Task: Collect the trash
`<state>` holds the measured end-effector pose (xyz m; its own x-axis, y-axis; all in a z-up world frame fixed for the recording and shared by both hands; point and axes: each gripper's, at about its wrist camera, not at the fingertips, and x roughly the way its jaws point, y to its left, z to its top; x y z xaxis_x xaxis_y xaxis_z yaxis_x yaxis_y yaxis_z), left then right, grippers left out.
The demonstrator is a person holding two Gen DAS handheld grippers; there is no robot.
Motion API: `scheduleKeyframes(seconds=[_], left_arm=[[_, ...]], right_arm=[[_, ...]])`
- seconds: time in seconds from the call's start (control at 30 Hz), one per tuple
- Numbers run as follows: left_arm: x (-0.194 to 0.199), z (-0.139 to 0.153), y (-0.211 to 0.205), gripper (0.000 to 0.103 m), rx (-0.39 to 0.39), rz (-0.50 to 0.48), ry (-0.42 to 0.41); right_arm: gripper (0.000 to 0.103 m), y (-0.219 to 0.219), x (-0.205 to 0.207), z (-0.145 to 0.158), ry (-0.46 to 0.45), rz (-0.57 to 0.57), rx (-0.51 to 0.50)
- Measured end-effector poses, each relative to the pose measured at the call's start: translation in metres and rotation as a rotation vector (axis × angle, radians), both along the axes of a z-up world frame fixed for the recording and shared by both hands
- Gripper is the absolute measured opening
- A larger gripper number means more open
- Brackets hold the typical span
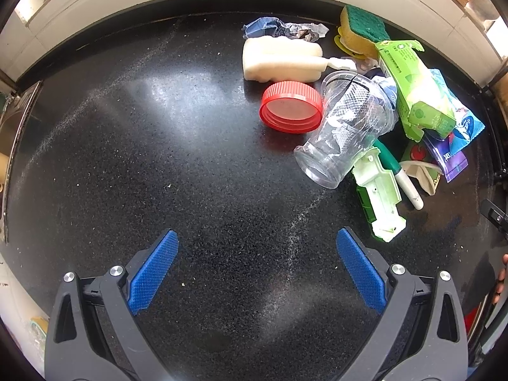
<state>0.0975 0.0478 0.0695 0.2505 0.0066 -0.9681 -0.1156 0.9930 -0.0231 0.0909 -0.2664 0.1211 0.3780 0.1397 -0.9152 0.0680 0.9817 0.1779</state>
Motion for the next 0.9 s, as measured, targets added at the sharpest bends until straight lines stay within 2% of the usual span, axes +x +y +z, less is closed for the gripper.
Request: scheduleKeyframes(seconds=[0.9], left_arm=[[0.0041,-0.007,0.0057,0.098,0.004,-0.023,0.009]], right_arm=[[0.097,0.0072,0.0012,-0.0092,0.022,-0.01,0.004]])
